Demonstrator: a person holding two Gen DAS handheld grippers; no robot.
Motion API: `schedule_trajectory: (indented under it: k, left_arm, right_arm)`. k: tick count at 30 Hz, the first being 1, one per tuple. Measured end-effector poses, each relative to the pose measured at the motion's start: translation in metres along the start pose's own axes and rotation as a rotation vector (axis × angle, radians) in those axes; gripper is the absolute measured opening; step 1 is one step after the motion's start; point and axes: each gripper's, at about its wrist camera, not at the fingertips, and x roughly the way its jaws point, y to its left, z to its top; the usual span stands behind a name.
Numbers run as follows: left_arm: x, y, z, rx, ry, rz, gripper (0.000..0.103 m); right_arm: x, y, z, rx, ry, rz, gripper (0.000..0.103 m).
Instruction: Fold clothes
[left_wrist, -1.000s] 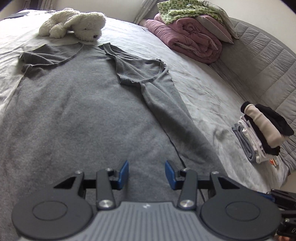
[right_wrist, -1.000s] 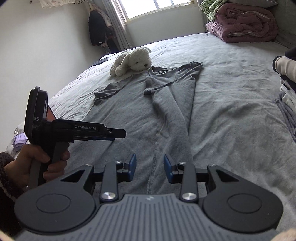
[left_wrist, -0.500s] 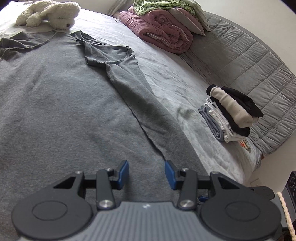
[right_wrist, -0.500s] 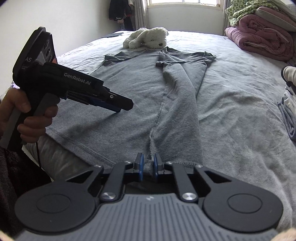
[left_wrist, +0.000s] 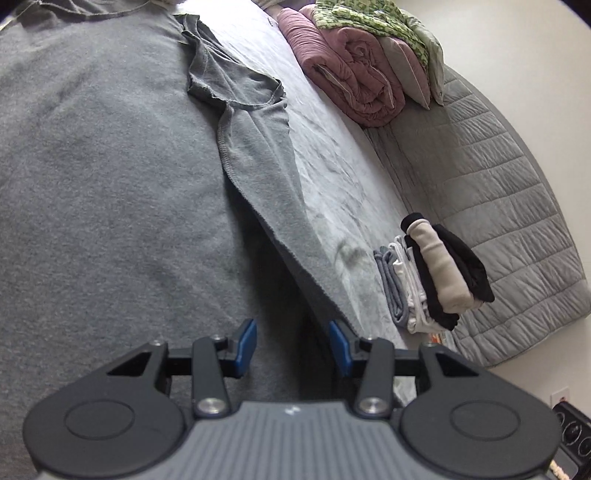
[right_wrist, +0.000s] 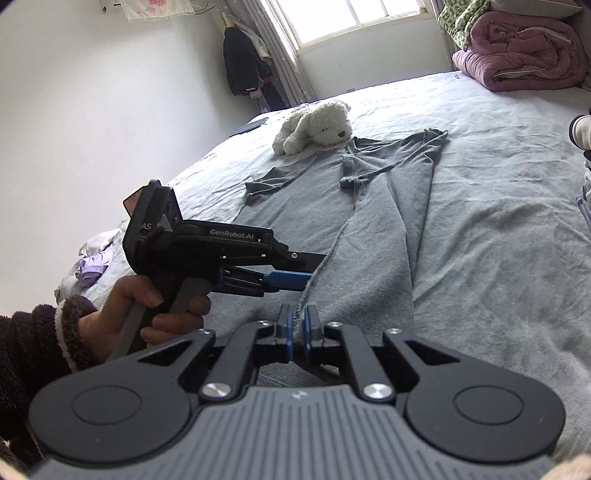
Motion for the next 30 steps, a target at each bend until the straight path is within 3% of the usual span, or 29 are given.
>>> schedule_trajectory:
  k: [7,14,15,16,17,20,25,30]
  left_arm:
    - [-0.006,0.006,0.008,-0.097,-0.057,-0.062,0.044]
    - [-0.01,0.011,0.011,-0.094,-0.077,-0.006,0.044]
    - [-0.011,0.011,0.012,-0.089,-0.081,-0.001,0.042]
    - [-0.011,0.01,0.012,-0.079,-0.084,0.006,0.031]
    - [-0.011,0.009,0.013,-0.063,-0.085,0.018,0.022]
    - [-0.012,0.001,0.013,0.017,-0.09,0.084,0.01]
    - [-0.017,-0.01,0.013,0.171,-0.128,0.22,0.009]
    - [-0.017,-0.006,0.012,0.233,-0.121,0.303,0.009]
  right_arm:
    - [0.007,0.01,0.007,-0.008,0.007,0.052,0.008]
    - [0.018,0.021,0.011,-0.016,0.029,0.104,0.008]
    - [0.02,0.022,0.012,-0.016,0.034,0.109,0.008]
    - [0.021,0.023,0.012,-0.015,0.038,0.115,0.008]
    - [0.022,0.024,0.012,-0.015,0.044,0.118,0.008]
    - [0.029,0.027,0.011,-0.017,0.065,0.124,0.008]
    - [0.048,0.03,0.004,-0.007,0.112,0.132,0.008]
    - [0.078,0.033,-0.007,-0.003,0.19,0.131,0.009]
